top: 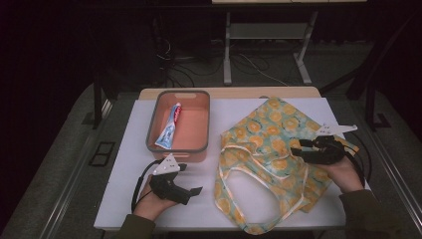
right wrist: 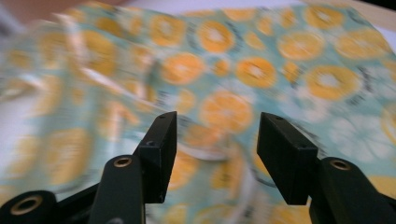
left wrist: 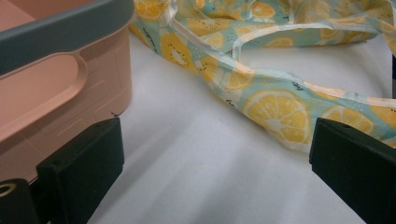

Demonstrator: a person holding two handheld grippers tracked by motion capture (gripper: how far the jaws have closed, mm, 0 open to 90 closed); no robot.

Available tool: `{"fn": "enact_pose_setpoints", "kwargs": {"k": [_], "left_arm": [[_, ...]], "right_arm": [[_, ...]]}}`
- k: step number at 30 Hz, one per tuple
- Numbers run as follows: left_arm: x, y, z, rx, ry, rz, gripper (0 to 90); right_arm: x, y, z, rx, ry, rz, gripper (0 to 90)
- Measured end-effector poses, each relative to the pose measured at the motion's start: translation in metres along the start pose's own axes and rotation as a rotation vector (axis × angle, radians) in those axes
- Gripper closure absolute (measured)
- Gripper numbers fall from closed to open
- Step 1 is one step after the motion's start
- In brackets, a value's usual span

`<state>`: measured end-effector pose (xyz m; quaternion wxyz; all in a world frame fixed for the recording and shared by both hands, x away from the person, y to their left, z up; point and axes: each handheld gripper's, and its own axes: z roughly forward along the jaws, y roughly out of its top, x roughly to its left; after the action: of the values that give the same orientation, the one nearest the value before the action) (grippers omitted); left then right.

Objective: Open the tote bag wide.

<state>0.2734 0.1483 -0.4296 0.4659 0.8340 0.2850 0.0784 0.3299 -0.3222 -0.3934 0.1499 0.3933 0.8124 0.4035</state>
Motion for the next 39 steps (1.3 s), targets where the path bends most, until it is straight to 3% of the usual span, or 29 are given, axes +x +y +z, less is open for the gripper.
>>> {"fn": "enact_pose_setpoints", "kwargs": {"k": [3, 7, 10, 13, 19, 22, 24, 31, 34, 39], "left_arm": [[0.0, 0.0, 0.0, 0.002, -0.001, 0.001, 1.7], [0.0, 0.0, 0.0, 0.003, -0.003, 0.004, 2.0], [0.0, 0.0, 0.0, 0.002, -0.003, 0.004, 2.0], [0.0, 0.0, 0.001, 0.004, -0.003, 0.006, 2.0], [-0.001, 0.0, 0.001, 0.007, -0.004, 0.003, 2.2], [-0.001, 0.0, 0.001, 0.006, -0.005, 0.004, 2.2], [-0.001, 0.0, 0.001, 0.006, -0.005, 0.004, 2.2], [-0.001, 0.0, 0.001, 0.006, -0.004, 0.005, 2.3], [-0.001, 0.0, 0.001, 0.005, -0.003, 0.006, 2.3], [-0.001, 0.0, 0.001, 0.005, -0.003, 0.006, 2.4]], "right_arm": [[0.021, 0.001, 0.003, 0.015, 0.075, -0.054, 53.3], [0.05, 0.002, 0.021, 0.066, 0.171, -0.114, 55.0], [0.067, 0.001, 0.037, 0.107, 0.189, -0.157, 51.1], [0.075, -0.002, 0.053, 0.141, 0.179, -0.17, 47.6], [0.08, -0.01, 0.071, 0.171, 0.157, -0.188, 38.8], [0.08, -0.012, 0.075, 0.174, 0.143, -0.195, 38.6], [0.079, -0.014, 0.077, 0.19, 0.14, -0.198, 43.9], [0.076, -0.013, 0.076, 0.176, 0.122, -0.193, 76.6], [0.075, -0.012, 0.075, 0.169, 0.103, -0.198, 83.4], [0.067, -0.01, 0.07, 0.141, 0.07, -0.181, 85.2]]}}
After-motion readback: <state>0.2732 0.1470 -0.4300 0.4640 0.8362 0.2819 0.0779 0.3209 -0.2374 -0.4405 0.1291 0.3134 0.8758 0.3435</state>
